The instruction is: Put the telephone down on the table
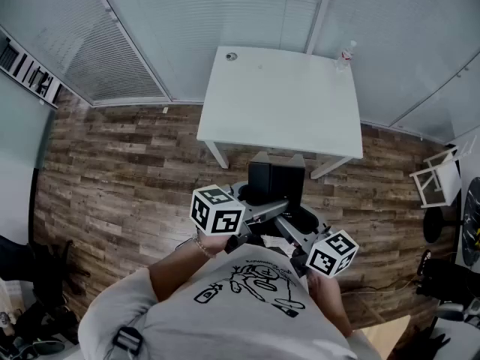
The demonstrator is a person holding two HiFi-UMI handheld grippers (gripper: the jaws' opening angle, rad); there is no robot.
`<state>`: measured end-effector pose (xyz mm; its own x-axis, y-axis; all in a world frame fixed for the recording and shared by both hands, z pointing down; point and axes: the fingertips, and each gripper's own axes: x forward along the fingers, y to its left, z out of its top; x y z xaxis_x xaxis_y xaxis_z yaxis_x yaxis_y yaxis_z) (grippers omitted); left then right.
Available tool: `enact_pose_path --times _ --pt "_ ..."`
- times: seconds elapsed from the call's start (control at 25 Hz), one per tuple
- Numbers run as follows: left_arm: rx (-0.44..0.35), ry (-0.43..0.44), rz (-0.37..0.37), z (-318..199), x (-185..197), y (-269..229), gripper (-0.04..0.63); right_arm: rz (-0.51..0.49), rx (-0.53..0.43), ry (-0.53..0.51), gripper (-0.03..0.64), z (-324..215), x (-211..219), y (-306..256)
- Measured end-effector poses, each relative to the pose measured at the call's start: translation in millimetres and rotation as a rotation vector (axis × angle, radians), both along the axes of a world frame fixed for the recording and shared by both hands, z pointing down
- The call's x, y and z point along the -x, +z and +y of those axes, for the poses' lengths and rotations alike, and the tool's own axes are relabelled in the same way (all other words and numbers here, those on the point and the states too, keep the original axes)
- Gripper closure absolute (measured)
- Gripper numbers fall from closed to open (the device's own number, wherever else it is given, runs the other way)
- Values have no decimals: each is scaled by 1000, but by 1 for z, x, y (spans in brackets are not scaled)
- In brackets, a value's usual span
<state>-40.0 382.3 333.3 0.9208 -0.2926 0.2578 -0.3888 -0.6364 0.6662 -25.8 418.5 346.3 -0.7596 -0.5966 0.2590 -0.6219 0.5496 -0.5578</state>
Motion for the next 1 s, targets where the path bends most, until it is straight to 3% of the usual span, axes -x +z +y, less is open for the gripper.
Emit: enact_pose_path --times 0.6,1.0 --pt "6 -13 9 12 -68 3 279 3 -6 -14 393 12 -68 3" --pt "20 -6 4 0 -79 7 279 -13 0 1 393 0 -79 6"
